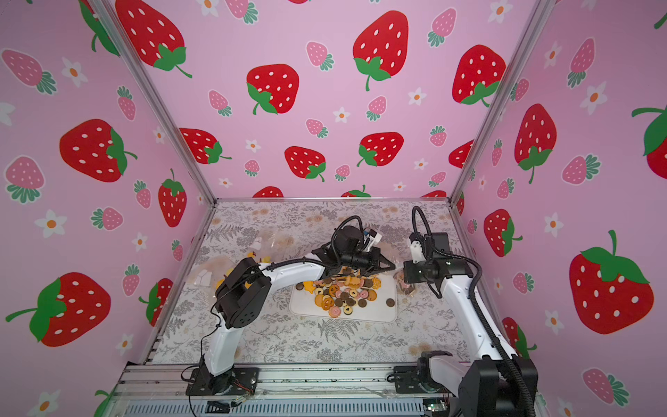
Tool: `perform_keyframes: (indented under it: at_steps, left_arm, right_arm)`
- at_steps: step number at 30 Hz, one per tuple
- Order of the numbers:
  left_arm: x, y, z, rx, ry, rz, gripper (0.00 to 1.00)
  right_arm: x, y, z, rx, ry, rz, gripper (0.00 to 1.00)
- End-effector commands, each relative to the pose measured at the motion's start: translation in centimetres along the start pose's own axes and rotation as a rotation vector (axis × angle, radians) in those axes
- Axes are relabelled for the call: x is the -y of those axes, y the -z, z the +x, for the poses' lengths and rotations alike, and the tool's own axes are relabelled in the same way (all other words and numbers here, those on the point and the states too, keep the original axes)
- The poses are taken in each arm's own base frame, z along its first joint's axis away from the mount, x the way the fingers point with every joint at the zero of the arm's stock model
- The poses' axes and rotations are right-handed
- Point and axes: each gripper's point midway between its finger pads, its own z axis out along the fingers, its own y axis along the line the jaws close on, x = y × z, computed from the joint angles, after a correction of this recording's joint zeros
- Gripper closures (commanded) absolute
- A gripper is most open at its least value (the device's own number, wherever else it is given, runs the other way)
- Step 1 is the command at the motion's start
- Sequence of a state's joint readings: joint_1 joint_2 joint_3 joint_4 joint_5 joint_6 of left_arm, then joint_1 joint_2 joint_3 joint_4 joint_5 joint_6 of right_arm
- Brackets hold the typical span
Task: Pour cookies out of the ziploc bag
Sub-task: 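Pour the cookies out of the ziploc bag onto the tray.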
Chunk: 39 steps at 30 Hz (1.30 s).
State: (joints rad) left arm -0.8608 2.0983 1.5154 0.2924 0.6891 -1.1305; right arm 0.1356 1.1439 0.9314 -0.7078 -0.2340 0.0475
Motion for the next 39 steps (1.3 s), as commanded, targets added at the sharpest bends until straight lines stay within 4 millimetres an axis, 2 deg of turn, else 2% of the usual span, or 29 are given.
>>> perform_keyframes:
  at_steps: [1,8,16,20,29,31,33,39]
  left_arm:
    - [1.7,1.5,-0.5,0.050,-0.021,0.028,1.00]
    - [-1.0,3.8,-0.7,0.110,0.013,-0.054,1.00]
    - [-6.4,6.7,-2.1,0.154,0.069,-0.175,1.00]
    - [-8.2,6.7,-2.3,0.140,0.084,-0.195,1.00]
    - [-9.8,5.9,-3.0,0.126,0.098,-0.205,1.00]
    - [-10.3,6.0,-3.2,0.133,0.103,-0.213,1.00]
    - [-10.8,6.1,-3.6,0.137,0.108,-0.224,1.00]
    - [-11.6,6.1,-4.4,0.143,0.128,-0.216,1.00]
  right_arm:
    - [-2.3,1.2,-0.9,0.032,0.067,-0.105,1.00]
    - [-5.0,-0.6,-0.7,-0.023,0.130,-0.210,1.00]
    - [-5.1,-4.0,-0.9,-0.098,0.126,-0.219,1.00]
    - [-4.7,-5.4,-1.2,-0.114,0.128,-0.191,1.00]
    - [-4.4,-7.5,-1.8,-0.171,0.121,-0.165,0.97]
    - [-4.4,-7.2,-1.8,-0.170,0.109,-0.160,0.90]
    - [-4.6,-6.2,-1.9,-0.156,0.088,-0.162,0.75]
    - [-4.9,-2.6,-0.8,-0.115,0.030,-0.142,0.42]
